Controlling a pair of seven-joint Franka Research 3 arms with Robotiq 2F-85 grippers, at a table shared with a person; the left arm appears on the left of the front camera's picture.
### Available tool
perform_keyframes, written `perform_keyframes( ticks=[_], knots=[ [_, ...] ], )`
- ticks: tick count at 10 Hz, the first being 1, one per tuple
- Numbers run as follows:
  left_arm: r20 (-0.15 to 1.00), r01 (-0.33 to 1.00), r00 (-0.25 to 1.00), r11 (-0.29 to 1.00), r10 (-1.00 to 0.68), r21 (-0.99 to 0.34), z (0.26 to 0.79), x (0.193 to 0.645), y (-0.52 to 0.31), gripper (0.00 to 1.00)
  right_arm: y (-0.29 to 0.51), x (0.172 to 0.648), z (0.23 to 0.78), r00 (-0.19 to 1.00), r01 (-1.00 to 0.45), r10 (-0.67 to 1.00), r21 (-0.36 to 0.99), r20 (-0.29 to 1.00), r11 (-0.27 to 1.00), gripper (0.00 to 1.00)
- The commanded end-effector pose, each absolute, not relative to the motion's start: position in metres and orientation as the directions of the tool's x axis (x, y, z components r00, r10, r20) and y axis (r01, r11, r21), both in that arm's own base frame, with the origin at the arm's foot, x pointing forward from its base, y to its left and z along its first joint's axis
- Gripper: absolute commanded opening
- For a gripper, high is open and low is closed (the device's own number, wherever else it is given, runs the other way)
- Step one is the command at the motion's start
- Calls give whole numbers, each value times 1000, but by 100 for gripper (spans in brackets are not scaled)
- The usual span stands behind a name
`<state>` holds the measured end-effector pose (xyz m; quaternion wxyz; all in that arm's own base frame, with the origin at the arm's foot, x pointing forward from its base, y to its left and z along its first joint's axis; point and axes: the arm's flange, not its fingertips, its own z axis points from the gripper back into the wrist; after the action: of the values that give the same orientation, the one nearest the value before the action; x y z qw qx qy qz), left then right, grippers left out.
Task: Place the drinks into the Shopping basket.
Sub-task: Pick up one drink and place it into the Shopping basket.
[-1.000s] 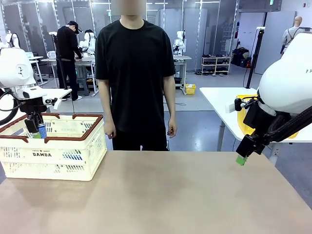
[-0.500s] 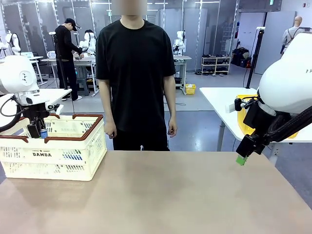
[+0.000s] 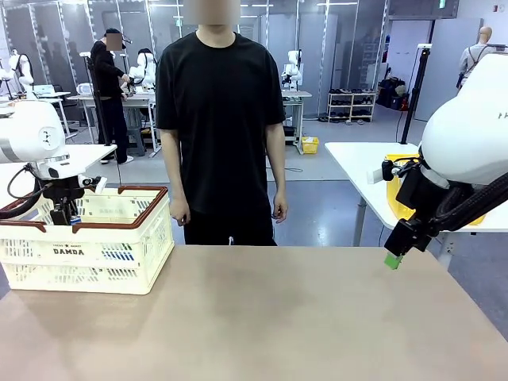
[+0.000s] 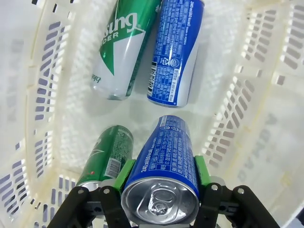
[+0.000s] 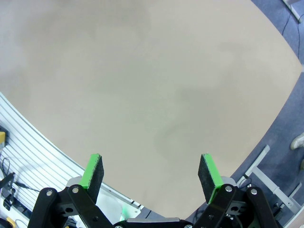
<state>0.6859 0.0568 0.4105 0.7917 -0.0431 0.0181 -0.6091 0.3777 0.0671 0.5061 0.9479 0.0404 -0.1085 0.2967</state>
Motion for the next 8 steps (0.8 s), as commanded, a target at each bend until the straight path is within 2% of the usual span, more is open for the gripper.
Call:
perform_keyframes(
  ticks=[1, 5, 8],
  knots=[
    [22, 967, 245, 243, -969, -82, 378, 688, 60, 59, 67, 377, 506, 799, -573, 555, 12, 230, 819, 100],
    [55, 974, 227, 225, -972, -38, 378, 675, 47, 59, 67, 377, 506, 799, -573, 555, 12, 230, 819, 100],
    [54, 974, 220, 216, -974, -65, 377, 678, 38, 59, 67, 377, 506, 799, -573, 555, 12, 230, 819, 100]
  ],
)
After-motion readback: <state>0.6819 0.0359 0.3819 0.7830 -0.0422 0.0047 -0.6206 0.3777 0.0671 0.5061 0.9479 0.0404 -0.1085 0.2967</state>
